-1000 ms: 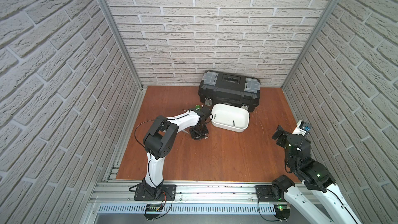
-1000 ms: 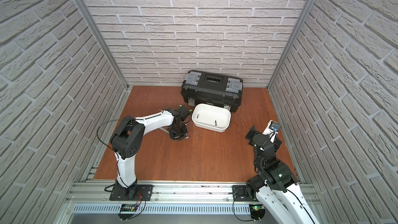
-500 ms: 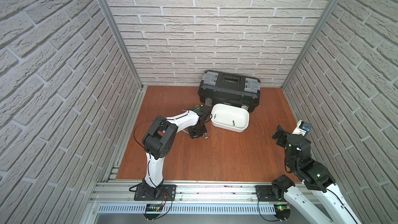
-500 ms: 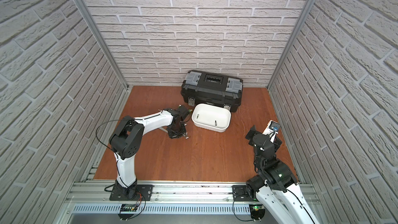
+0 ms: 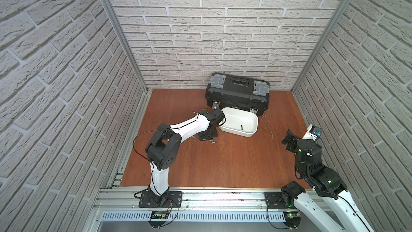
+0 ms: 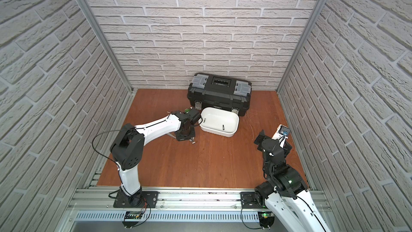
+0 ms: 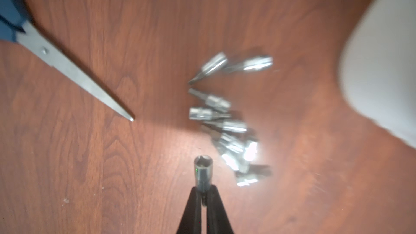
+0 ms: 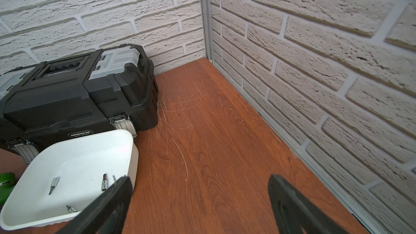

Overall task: Put the bit on the desktop into the storage box
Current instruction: Pick up the screwdriver bit from the center of the board, then place the screwdriver bit in the storage box.

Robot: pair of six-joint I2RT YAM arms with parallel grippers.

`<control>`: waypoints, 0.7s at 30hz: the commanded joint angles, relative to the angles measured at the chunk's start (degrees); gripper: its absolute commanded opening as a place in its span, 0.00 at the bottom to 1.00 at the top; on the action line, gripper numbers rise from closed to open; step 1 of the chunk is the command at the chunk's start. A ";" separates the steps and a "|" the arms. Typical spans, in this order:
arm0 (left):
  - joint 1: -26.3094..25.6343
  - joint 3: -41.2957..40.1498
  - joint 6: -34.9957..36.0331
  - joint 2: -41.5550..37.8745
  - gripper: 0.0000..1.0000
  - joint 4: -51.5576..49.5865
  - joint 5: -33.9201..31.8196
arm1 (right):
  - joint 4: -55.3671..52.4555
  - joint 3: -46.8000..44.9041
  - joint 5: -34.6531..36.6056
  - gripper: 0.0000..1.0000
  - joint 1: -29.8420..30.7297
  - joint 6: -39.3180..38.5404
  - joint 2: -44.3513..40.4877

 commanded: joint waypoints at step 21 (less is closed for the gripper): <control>-0.90 25.81 9.56 9.57 0.01 4.71 3.20 | 1.54 0.27 0.60 0.98 -0.15 0.62 -0.50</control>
